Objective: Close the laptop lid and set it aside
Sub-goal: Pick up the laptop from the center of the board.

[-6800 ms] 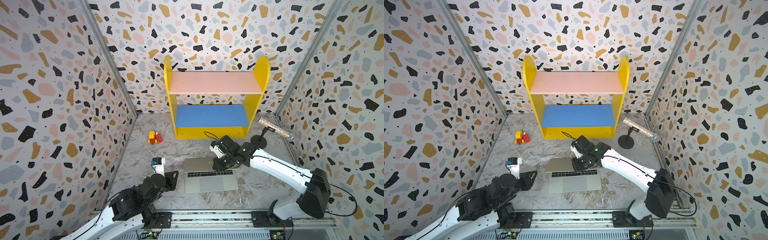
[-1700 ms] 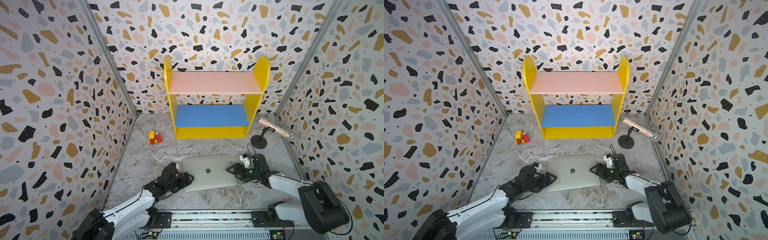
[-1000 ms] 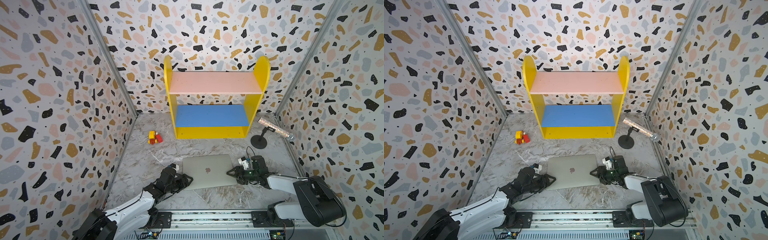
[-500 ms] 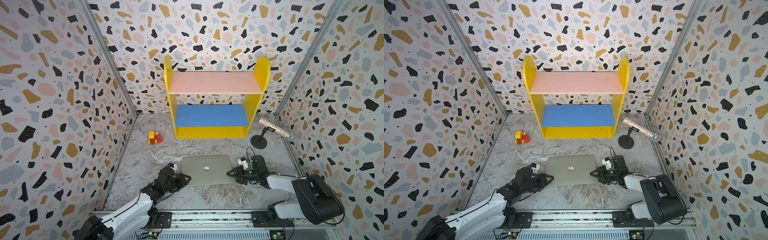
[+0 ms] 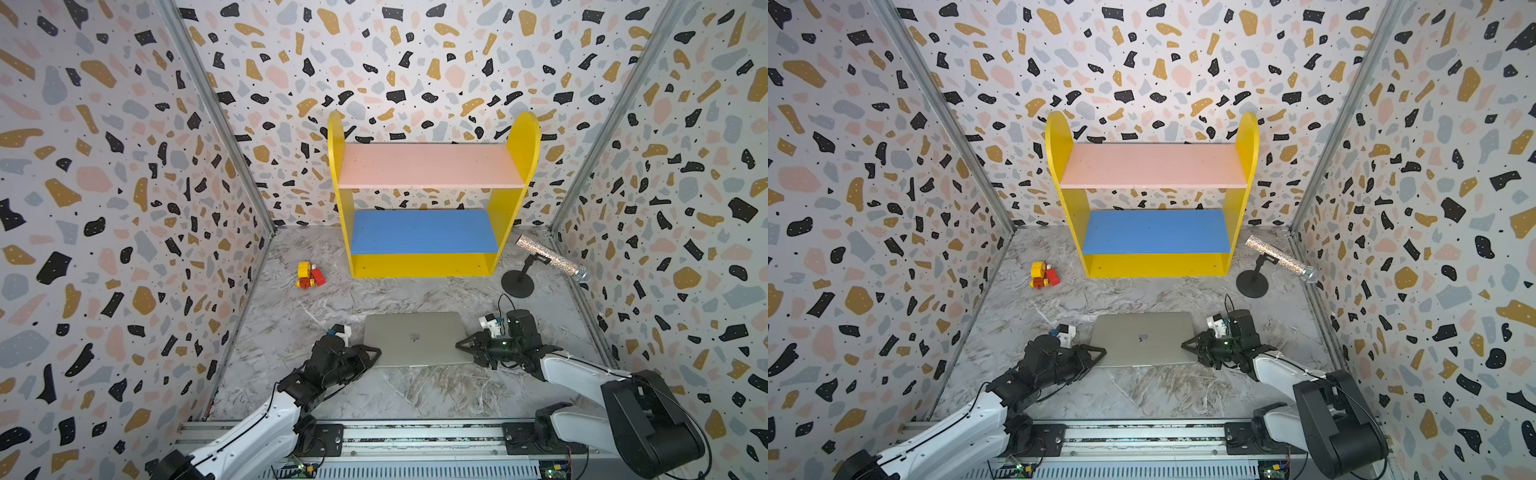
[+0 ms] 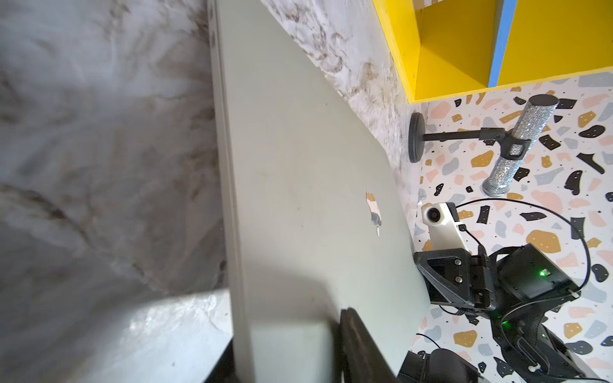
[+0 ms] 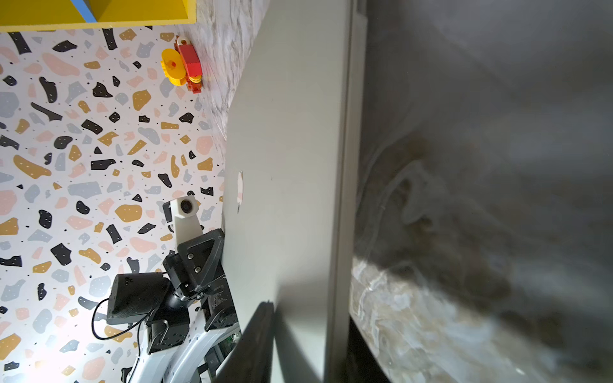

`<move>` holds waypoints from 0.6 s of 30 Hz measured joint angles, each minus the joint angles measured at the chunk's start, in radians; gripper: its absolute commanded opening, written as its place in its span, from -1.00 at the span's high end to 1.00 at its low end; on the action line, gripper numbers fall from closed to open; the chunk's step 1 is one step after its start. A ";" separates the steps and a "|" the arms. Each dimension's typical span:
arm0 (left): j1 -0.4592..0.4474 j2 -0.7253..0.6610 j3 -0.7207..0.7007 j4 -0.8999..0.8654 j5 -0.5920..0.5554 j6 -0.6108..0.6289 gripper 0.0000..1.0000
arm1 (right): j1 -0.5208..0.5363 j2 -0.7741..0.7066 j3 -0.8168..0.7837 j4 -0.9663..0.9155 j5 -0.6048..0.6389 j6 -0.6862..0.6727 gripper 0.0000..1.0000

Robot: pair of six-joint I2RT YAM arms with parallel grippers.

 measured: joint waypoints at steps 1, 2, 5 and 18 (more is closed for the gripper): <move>0.000 -0.005 0.005 -0.006 0.002 -0.004 0.53 | 0.000 -0.017 0.002 -0.018 0.003 0.004 0.43; 0.000 -0.009 0.010 -0.013 0.003 -0.007 0.53 | 0.000 -0.034 0.005 -0.035 0.007 0.008 0.45; 0.000 -0.028 0.024 -0.032 0.007 -0.019 0.57 | 0.000 -0.080 0.023 -0.084 0.017 0.019 0.52; 0.008 -0.062 0.131 -0.098 0.002 -0.029 0.60 | -0.010 -0.215 0.126 -0.232 0.045 0.051 0.54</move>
